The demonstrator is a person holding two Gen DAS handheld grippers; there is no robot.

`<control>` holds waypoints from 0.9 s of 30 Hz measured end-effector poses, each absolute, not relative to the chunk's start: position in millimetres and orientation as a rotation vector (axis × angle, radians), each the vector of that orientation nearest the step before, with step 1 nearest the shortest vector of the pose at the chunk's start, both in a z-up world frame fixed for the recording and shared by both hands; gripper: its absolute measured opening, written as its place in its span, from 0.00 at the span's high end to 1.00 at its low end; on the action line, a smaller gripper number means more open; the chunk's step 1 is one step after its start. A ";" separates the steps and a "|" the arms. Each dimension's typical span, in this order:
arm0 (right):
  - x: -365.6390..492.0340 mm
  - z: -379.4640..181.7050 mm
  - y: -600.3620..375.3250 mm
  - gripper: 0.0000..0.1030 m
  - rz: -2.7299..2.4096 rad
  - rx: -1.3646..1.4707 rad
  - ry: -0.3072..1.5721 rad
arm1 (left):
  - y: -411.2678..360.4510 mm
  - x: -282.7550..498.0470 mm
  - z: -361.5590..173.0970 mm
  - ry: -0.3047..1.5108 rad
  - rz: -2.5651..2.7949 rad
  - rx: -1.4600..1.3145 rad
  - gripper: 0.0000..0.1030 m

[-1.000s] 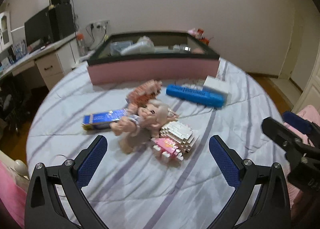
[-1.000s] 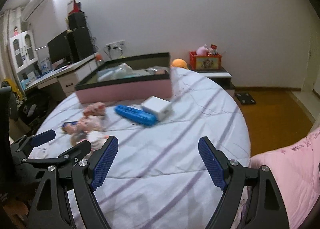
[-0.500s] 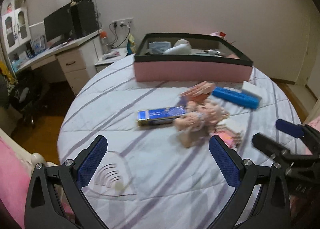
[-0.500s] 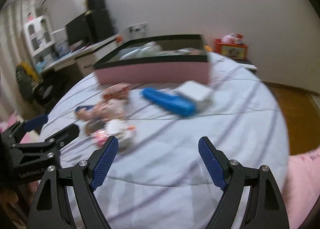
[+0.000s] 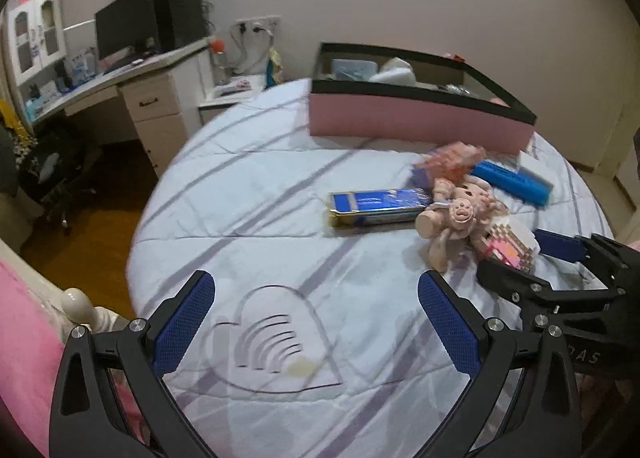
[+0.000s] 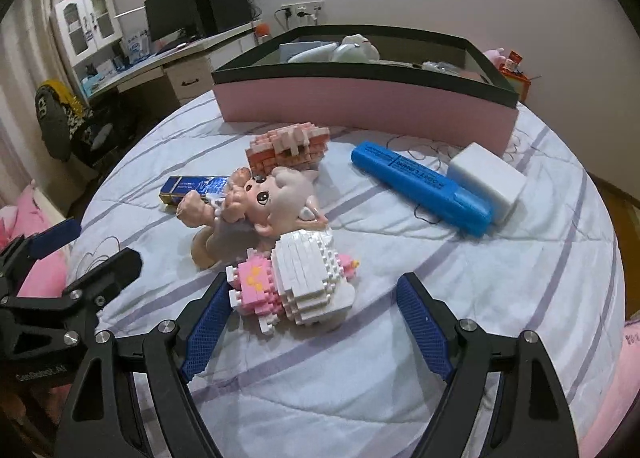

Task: Organize rigid objects
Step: 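Grasp the doll figure with the left tool while the right tool grasps the pink-white block figure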

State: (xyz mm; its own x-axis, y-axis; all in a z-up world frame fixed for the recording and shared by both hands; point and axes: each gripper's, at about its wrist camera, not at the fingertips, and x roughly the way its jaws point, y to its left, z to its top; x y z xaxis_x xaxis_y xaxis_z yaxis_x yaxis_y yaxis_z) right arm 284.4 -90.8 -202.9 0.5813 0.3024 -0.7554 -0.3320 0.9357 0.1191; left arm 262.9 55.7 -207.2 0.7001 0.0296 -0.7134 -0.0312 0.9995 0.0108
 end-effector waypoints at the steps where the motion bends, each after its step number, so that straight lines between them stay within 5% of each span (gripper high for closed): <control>1: 283.0 -201.2 -92.2 0.42 0.381 -0.034 0.870 | 51.1 265.6 -208.0 0.800 0.018 -0.007 0.00; 14: 272.0 -200.0 -168.1 0.41 0.291 0.044 0.844 | -21.2 310.5 -214.3 0.858 -0.116 0.009 0.00; 16: 272.8 -199.7 -167.2 0.41 0.294 0.040 0.839 | -26.4 316.9 -215.6 0.869 -0.128 0.009 0.06; 19: 276.5 -201.0 -165.3 0.41 0.296 0.034 0.833 | -28.3 326.0 -218.6 0.891 -0.131 0.000 0.30; 27: 275.2 -200.2 -167.6 0.41 0.283 0.047 0.813 | -28.5 316.5 -209.3 0.830 -0.163 0.020 0.48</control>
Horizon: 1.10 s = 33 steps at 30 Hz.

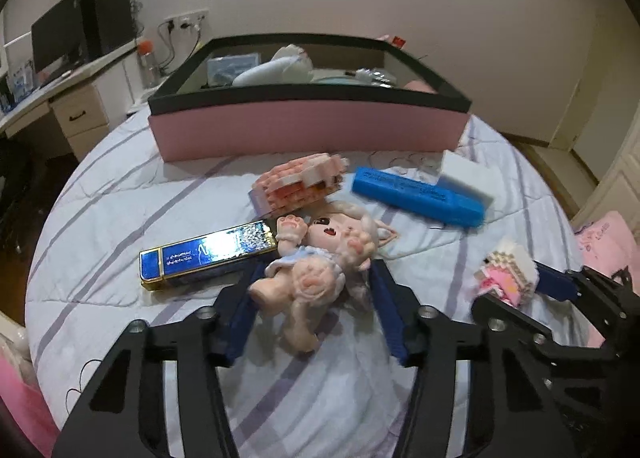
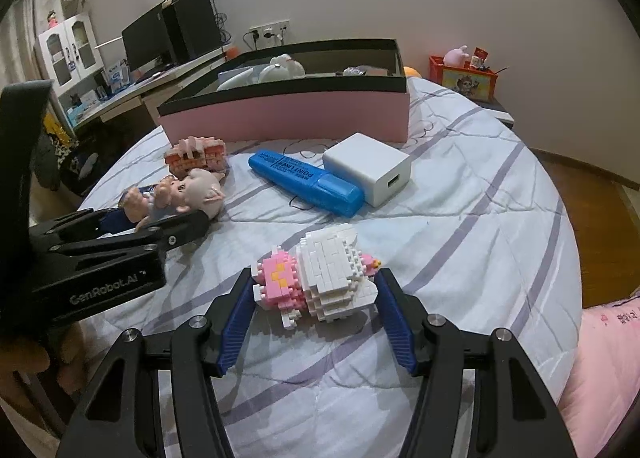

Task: Organize rigid objects
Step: 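Grasp the doll figure with the left tool while the right tool grasps the pink-white block figure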

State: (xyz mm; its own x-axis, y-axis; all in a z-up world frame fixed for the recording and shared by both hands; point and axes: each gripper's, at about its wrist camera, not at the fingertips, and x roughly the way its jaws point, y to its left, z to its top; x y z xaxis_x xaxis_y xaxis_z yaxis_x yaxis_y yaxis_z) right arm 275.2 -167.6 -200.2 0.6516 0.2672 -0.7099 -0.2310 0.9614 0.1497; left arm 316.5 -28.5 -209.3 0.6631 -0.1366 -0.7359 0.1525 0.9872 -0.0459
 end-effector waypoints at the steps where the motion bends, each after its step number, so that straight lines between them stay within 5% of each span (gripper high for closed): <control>1: 274.2 -200.0 -166.9 0.41 0.278 0.048 0.811 | -29.9 315.4 -208.9 0.828 -0.159 0.035 0.49; 2: 273.4 -199.9 -166.3 0.41 0.274 0.047 0.809 | -31.6 313.2 -208.8 0.826 -0.158 0.053 0.50; 4: 271.4 -199.3 -164.7 0.41 0.272 0.046 0.808 | -32.0 305.3 -206.5 0.816 -0.167 0.065 0.67; 11: 262.9 -197.1 -163.3 0.41 0.262 0.044 0.809 | -23.8 290.8 -210.9 0.832 -0.224 0.024 0.73; 14: 260.7 -197.7 -165.2 0.41 0.253 0.048 0.813 | -20.2 291.4 -206.8 0.818 -0.236 -0.024 0.64; 16: 259.5 -197.0 -164.7 0.41 0.250 0.043 0.813 | -21.3 295.1 -206.3 0.816 -0.216 -0.013 0.39; 17: 259.9 -197.0 -164.7 0.41 0.250 0.042 0.814 | -21.7 297.0 -205.9 0.812 -0.205 -0.009 0.37; 33: 267.6 -198.3 -162.4 0.41 0.238 0.052 0.795 | -34.2 303.3 -202.1 0.777 -0.174 0.061 0.43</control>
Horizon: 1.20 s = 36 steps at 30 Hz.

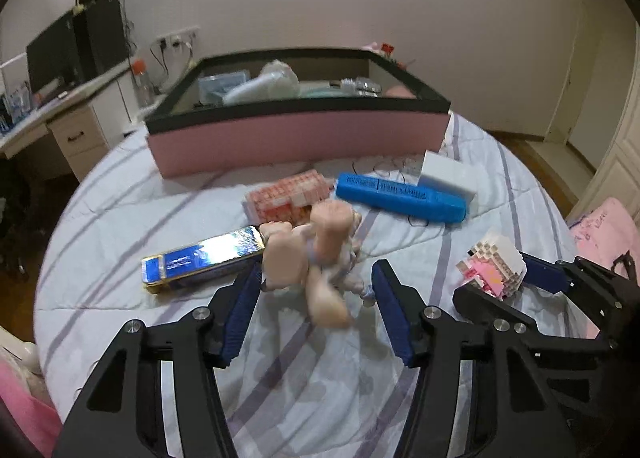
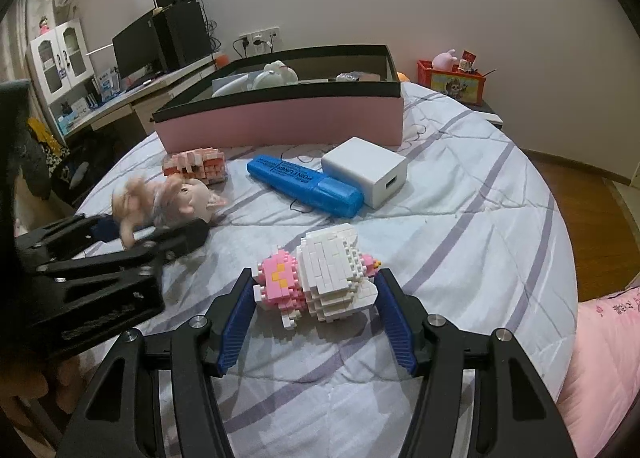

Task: Organize rigid objects
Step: 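Grasp the doll figure with the left tool while the right tool grasps the pink-white block figure, then lift the doll and block figure and carry them over the pink box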

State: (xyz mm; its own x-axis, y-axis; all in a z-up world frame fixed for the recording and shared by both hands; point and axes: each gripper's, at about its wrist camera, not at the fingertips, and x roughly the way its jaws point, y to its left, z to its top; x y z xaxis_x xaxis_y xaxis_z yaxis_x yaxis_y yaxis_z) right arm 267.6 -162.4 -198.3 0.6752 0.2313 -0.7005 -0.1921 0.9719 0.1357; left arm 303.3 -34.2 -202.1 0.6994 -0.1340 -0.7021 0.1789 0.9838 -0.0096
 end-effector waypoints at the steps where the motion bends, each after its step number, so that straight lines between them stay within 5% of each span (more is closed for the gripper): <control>1: 266.6 -197.2 -162.4 0.41 0.236 0.055 0.789 | -33.5 301.2 -200.9 0.771 -0.169 0.066 0.43; 19: 256.8 -195.4 -151.9 0.41 0.255 0.034 0.813 | -23.0 302.8 -218.1 0.851 -0.143 0.058 0.35; 20: 257.6 -195.1 -151.7 0.41 0.255 0.035 0.813 | -23.2 303.9 -218.9 0.849 -0.143 0.059 0.37; 21: 258.9 -195.3 -151.6 0.41 0.254 0.035 0.813 | -22.0 303.8 -218.4 0.840 -0.141 0.054 0.53; 36: 244.3 -161.8 -140.3 0.41 0.229 0.034 0.692 | -16.4 270.3 -172.1 0.686 -0.132 0.055 0.54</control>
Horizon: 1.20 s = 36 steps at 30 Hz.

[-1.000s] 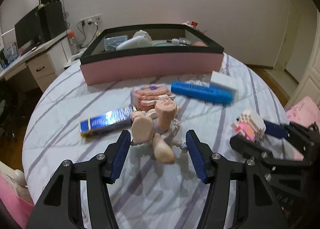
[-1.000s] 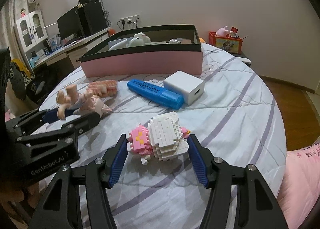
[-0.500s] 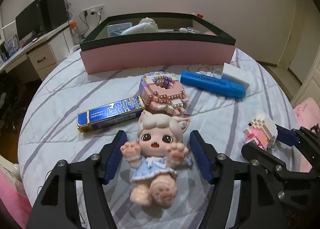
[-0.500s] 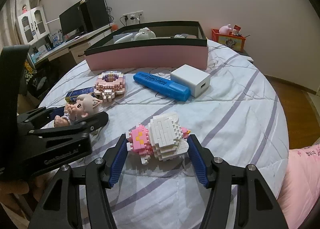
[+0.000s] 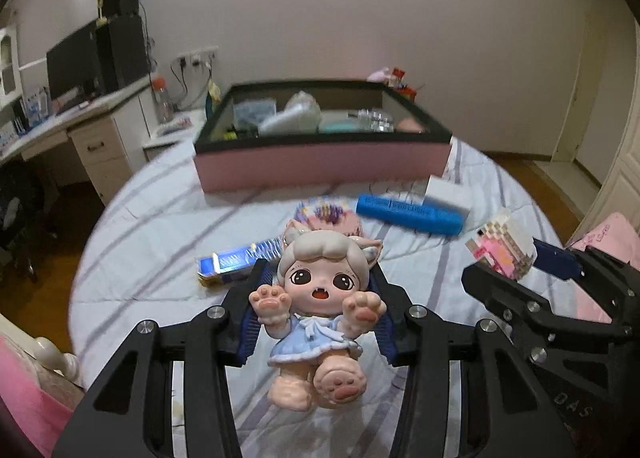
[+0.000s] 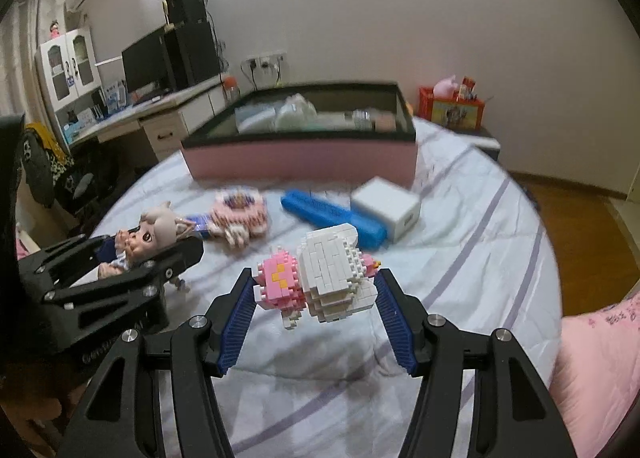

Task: Organize rigid objects
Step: 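Lift the doll and block figure and carry them over the pink box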

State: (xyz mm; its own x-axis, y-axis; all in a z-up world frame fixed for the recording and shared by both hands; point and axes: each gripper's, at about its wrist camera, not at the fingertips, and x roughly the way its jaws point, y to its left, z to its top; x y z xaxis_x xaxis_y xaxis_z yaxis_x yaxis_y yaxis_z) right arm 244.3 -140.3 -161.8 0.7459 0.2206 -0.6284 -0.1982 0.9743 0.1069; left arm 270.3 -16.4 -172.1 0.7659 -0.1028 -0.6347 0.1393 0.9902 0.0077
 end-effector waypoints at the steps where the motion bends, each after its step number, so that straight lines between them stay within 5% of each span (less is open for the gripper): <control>1: 242.0 -156.2 -139.2 0.41 0.227 0.032 0.676 | -16.0 266.7 -167.5 0.669 -0.127 0.061 0.54; 24: 194.4 -34.6 -114.8 0.41 0.198 -0.028 0.324 | 0.4 210.1 -43.6 0.307 -0.088 0.090 0.54; 36: 197.9 -16.1 -111.3 0.41 0.176 -0.033 0.236 | -0.9 213.1 -32.3 0.259 -0.062 0.129 0.54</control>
